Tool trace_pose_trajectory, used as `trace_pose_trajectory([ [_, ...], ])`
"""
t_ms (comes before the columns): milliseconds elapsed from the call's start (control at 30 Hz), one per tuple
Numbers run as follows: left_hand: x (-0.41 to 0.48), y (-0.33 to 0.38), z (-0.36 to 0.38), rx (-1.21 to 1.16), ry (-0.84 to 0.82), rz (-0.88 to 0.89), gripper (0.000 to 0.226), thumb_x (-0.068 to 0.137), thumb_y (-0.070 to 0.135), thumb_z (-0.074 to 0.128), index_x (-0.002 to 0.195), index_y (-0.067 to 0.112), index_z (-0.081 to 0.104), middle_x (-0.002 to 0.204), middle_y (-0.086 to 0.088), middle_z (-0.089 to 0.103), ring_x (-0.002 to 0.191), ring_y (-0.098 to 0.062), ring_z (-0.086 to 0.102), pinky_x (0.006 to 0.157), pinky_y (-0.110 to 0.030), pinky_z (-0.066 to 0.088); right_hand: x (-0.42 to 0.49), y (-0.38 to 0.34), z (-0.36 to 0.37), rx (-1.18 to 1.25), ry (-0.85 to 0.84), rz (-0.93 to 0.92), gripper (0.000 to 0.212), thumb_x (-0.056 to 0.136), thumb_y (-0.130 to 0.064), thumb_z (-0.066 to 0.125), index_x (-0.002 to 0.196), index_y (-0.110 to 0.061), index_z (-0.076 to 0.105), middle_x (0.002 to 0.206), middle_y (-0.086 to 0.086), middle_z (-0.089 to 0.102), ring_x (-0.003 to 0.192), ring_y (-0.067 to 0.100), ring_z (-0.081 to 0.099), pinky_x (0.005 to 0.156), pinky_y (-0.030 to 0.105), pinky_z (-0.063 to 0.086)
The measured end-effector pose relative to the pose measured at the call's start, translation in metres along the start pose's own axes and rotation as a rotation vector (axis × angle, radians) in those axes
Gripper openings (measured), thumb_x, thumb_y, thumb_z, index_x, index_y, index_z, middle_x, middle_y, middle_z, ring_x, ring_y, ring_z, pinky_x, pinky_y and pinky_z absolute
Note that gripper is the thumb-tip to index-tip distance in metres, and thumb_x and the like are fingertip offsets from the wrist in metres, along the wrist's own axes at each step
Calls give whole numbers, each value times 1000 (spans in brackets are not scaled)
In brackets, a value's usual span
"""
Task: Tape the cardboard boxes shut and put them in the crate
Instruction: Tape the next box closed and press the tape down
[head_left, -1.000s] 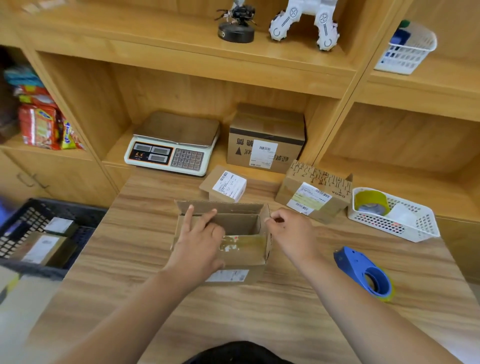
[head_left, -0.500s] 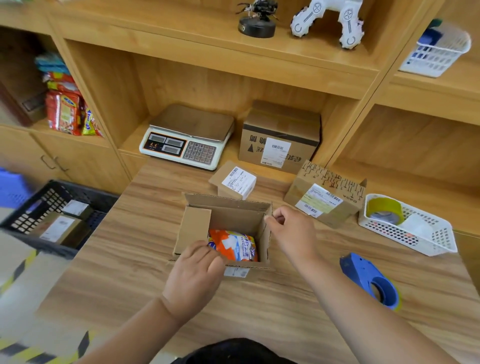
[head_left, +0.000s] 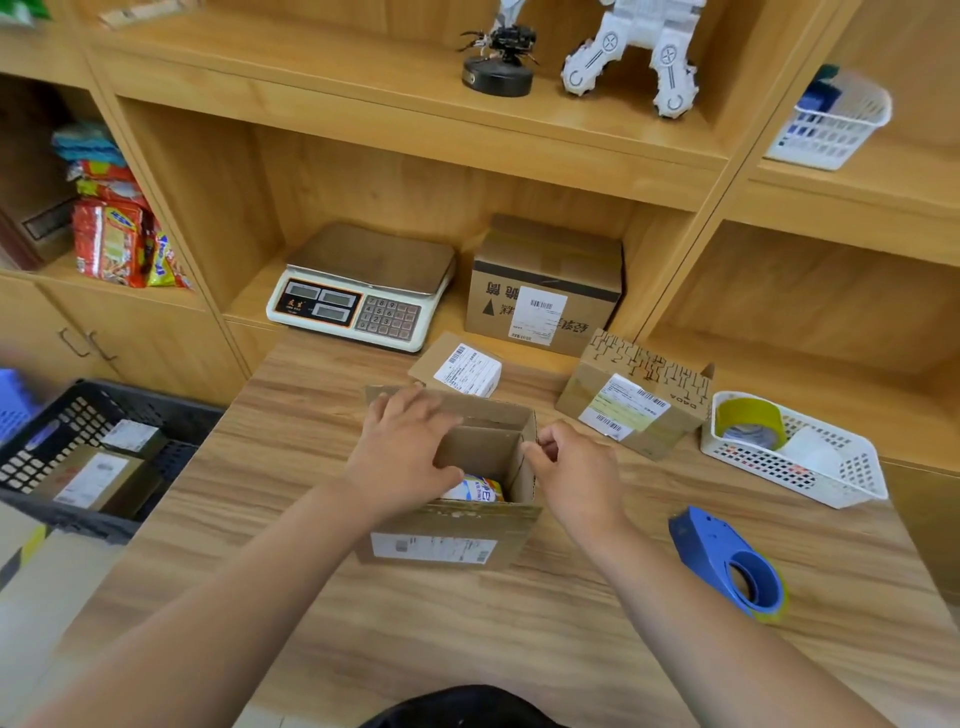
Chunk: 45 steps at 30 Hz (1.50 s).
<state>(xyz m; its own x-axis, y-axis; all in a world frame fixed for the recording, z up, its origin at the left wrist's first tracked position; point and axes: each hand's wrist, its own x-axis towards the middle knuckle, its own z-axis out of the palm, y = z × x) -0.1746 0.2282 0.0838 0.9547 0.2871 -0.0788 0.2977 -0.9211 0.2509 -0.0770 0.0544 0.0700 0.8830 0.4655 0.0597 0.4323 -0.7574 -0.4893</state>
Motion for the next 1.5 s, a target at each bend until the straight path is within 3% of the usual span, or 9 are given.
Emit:
trace_pose_trajectory([
  [233, 8, -6, 9, 124, -107, 23, 90, 77, 72, 48, 150, 27, 19, 159, -8, -13, 145, -20, -18, 116, -51, -9, -5, -7, 2, -106, -24, -130, 23, 91, -45, 55, 84, -27, 68, 81, -9, 69, 83, 13, 59, 85, 30, 36],
  [400, 5, -9, 10, 99, -81, 42, 85, 81, 74, 40, 150, 27, 21, 159, -7, -13, 144, -19, -20, 116, -51, -9, -6, 0, 1, 27, -350, -155, 58, 82, -73, 32, 102, -33, 69, 98, -10, 70, 98, 13, 58, 98, 36, 38],
  [633, 4, -16, 5, 95, 20, 36, 81, 89, 62, 41, 151, 18, 14, 160, 3, 6, 146, -18, -8, 117, -49, -7, -9, -10, -4, -219, -681, -141, 70, 82, -69, 50, 142, -34, 41, 156, 0, 26, 145, 12, 11, 119, 37, -4],
  [867, -8, -24, 6, 66, 124, 96, 88, 77, 75, 21, 146, 21, 29, 150, 1, 35, 146, -17, 4, 117, -47, -6, -15, -7, 5, -199, -312, -215, 52, 79, -47, 62, 127, -33, 50, 124, -10, 55, 122, 12, 39, 109, 25, 21],
  [1000, -20, -29, 13, 49, 66, 137, 97, 67, 77, 7, 141, 24, 40, 142, 4, 46, 145, -17, 9, 116, -46, -10, -19, 8, 18, -111, -38, -209, 46, 75, -40, 70, 113, -23, 51, 107, -14, 45, 106, 13, 46, 94, 23, 31],
  [1133, -20, -38, 34, 6, 14, 141, 90, 69, 72, 14, 133, 22, 52, 133, 2, 54, 141, -19, 25, 115, -43, -1, -19, 21, 27, 14, -59, -147, 69, 77, -36, 72, 138, -29, 40, 122, -7, 42, 117, 11, 39, 103, 28, 33],
  [1267, -15, -44, 47, 74, -15, 94, 65, 78, 59, 32, 112, 15, 67, 114, -6, 66, 118, -26, 57, 102, -50, 33, -17, 28, 37, 3, -121, -190, 60, 86, -36, 66, 141, -36, 41, 142, -2, 35, 129, 14, 32, 111, 37, 29],
  [1400, -16, -45, 55, 139, -28, 69, 80, 84, 61, 9, 145, 18, 37, 153, -8, 29, 142, -23, 26, 112, -50, 13, -19, 32, 45, -55, -130, -242, 46, 92, -35, 59, 137, -35, 49, 147, 0, 36, 127, 17, 36, 108, 32, 28],
  [1500, -14, -49, 64, 195, -53, 68, 75, 96, 56, 3, 136, 14, 51, 144, -11, 45, 133, -23, 43, 105, -50, 27, -21, 36, 52, -13, -150, -202, 43, 92, -42, 52, 134, -34, 51, 146, 3, 38, 125, 19, 40, 105, 30, 27],
])
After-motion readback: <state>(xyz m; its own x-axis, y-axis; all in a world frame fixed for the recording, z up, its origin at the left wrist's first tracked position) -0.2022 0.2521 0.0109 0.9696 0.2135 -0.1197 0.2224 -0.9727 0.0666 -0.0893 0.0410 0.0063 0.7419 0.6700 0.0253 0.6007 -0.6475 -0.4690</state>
